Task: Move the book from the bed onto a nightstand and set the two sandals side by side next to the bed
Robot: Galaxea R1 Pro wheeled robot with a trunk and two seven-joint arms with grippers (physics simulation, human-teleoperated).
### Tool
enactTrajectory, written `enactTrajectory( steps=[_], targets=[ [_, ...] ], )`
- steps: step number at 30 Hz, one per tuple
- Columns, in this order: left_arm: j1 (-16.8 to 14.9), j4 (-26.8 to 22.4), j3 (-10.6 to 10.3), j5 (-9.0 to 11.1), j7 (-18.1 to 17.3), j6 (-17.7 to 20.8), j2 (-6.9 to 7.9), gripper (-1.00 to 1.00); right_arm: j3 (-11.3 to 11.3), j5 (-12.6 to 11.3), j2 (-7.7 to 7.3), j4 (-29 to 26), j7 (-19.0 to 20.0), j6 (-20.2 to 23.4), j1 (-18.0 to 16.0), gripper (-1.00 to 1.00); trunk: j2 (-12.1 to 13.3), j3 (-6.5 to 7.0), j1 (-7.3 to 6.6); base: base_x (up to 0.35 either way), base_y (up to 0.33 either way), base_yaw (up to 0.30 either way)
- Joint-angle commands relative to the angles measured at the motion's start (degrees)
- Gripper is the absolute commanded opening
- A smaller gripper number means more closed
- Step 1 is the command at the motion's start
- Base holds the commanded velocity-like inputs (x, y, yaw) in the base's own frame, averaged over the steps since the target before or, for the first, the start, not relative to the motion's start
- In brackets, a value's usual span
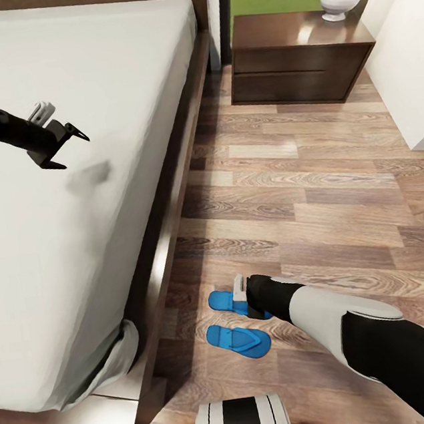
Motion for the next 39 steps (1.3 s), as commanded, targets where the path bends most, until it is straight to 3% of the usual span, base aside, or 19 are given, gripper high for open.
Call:
enactTrajectory(
  steps=[1,39],
  targets=[
    [-0.04,-0.09,-0.38,0.62,0.44,0.06,0.08,1.0,0.22,-0.13,0.0,-0.08,0.12,0.28,-0.05,-1.0,-0.03,-0.26,0.01,0.0,0.0,0.0],
    [-0.04,-0.14,-0.38,0.62,0.44,0.06,0.13,1.0,0.22,-0.13,0.0,-0.08,0.11,0.28,-0.05,-1.0,-0.03,-0.26,0.01,0.0,0.0,0.0]
  ],
)
